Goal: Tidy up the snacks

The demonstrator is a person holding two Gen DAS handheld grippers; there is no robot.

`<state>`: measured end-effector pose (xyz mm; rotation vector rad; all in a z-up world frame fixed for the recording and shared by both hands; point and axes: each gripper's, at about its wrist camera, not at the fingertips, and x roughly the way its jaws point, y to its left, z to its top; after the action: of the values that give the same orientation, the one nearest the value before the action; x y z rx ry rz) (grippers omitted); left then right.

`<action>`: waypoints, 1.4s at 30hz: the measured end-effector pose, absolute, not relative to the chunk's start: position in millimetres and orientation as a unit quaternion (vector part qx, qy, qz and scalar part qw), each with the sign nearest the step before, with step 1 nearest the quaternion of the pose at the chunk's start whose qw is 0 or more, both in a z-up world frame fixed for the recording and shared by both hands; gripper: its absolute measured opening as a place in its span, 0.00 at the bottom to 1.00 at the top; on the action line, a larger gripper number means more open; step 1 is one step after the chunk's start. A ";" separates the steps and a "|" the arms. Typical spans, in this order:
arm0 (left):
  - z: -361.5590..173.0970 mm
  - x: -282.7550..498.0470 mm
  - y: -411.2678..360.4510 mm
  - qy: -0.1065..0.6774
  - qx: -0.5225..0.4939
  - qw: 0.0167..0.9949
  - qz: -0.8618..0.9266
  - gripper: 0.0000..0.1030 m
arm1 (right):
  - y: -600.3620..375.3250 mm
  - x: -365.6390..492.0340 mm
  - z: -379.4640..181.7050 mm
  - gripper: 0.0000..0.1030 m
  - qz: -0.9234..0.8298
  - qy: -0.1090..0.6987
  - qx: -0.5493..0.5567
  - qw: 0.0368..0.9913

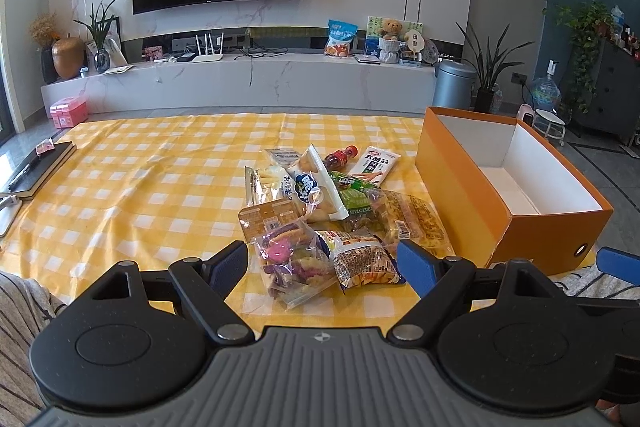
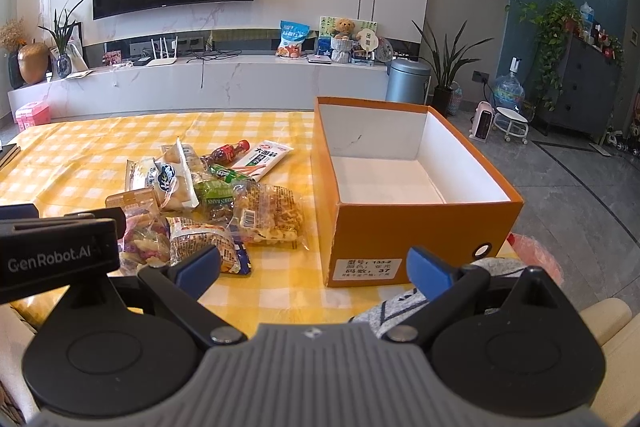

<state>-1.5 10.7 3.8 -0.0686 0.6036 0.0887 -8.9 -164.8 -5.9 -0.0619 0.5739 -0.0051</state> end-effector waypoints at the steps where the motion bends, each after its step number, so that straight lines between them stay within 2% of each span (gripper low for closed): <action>1: 3.8 -1.4 10.5 0.297 -0.033 0.953 0.044 0.96 | -165.1 -8.6 -5.9 0.94 -0.003 0.283 -0.031 0.959; 42: 1.7 2.7 17.8 0.296 -0.041 0.954 0.031 0.96 | -161.0 -4.6 -6.8 0.94 0.010 0.283 -0.032 0.959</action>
<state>2.7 17.8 1.7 -0.0839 0.6018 0.0635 -4.6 -161.0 -6.8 -0.0656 0.5730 0.0209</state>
